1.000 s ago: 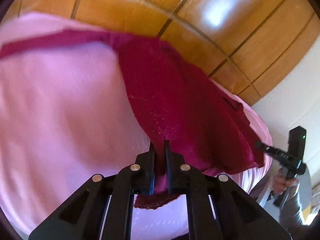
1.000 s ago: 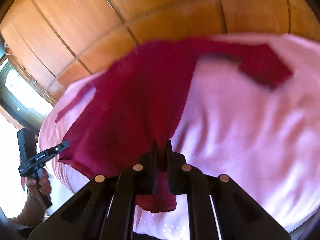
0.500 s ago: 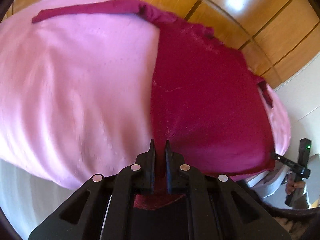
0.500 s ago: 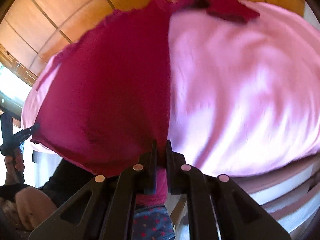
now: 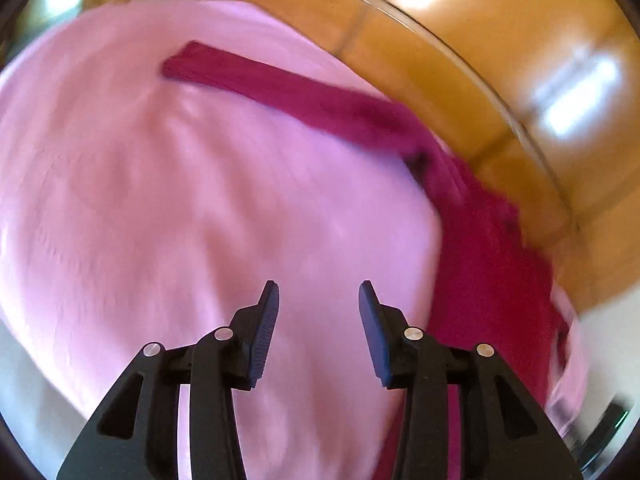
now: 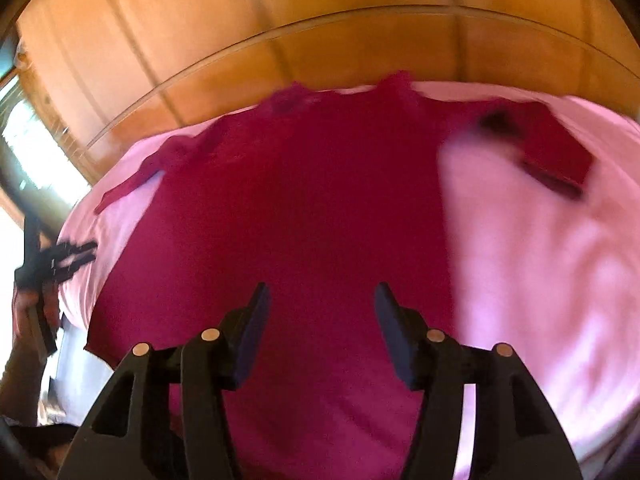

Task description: Fold small clothes

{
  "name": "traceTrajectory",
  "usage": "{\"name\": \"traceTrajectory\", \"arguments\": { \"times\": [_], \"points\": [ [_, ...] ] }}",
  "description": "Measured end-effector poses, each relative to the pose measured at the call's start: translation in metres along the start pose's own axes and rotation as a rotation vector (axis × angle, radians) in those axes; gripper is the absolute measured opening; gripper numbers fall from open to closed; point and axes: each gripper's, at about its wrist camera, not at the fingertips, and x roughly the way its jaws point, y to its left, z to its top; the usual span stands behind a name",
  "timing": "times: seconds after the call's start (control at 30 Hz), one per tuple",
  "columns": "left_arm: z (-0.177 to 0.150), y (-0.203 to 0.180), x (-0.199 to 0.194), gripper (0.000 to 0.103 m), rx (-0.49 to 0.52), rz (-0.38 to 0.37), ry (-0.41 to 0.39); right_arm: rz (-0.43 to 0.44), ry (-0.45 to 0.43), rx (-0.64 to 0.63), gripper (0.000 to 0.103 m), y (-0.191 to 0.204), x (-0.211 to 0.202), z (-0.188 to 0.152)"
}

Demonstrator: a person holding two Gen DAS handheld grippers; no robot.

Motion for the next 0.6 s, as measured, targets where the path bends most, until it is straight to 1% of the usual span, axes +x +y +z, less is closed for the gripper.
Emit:
{"name": "traceTrajectory", "arguments": {
  "times": [0.03,0.07,0.1,0.17,0.2,0.23,0.27,0.3,0.37,0.43,0.47,0.53,0.57,0.6],
  "points": [
    [0.016,0.008,0.001,0.041,-0.051,0.007,-0.022,0.014,0.001,-0.022,0.055,0.013,0.014,0.006],
    [0.024,0.014,0.001,0.050,-0.078,0.019,-0.038,0.023,-0.003,-0.038,0.055,0.025,0.020,0.008],
    [0.038,0.024,0.001,0.059,-0.135,0.033,-0.062,0.036,-0.003,-0.053,0.055,0.035,0.028,0.011],
    [0.057,0.041,-0.001,0.064,-0.229,0.034,-0.095,0.068,-0.004,-0.071,0.056,0.053,0.043,0.014],
    [0.068,0.049,-0.002,0.067,-0.269,0.060,-0.115,0.084,-0.003,-0.073,0.057,0.058,0.046,0.009],
    [0.077,0.056,-0.003,0.068,-0.294,0.088,-0.137,0.102,0.004,-0.071,0.058,0.062,0.054,0.011],
    [0.088,0.066,-0.005,0.068,-0.319,0.123,-0.165,0.112,0.013,-0.069,0.058,0.070,0.064,0.019],
    [0.099,0.075,-0.003,0.068,-0.335,0.150,-0.176,0.120,0.020,-0.067,0.058,0.075,0.070,0.021],
    [0.116,0.092,0.003,0.068,-0.375,0.182,-0.171,0.125,0.040,-0.062,0.059,0.080,0.079,0.022],
    [0.129,0.103,0.011,0.068,-0.392,0.180,-0.157,0.119,0.052,-0.060,0.059,0.082,0.085,0.023],
    [0.137,0.107,0.017,0.068,-0.404,0.180,-0.157,0.117,0.054,-0.060,0.059,0.079,0.079,0.019],
    [0.146,0.108,0.024,0.068,-0.381,0.173,-0.159,0.111,0.057,-0.060,0.059,0.077,0.075,0.018],
    [0.153,0.106,0.030,0.066,-0.343,0.179,-0.154,0.109,0.059,-0.057,0.060,0.075,0.074,0.018],
    [0.156,0.106,0.033,0.048,-0.309,0.174,-0.150,0.108,0.061,-0.055,0.060,0.076,0.076,0.019]
  ]
}}
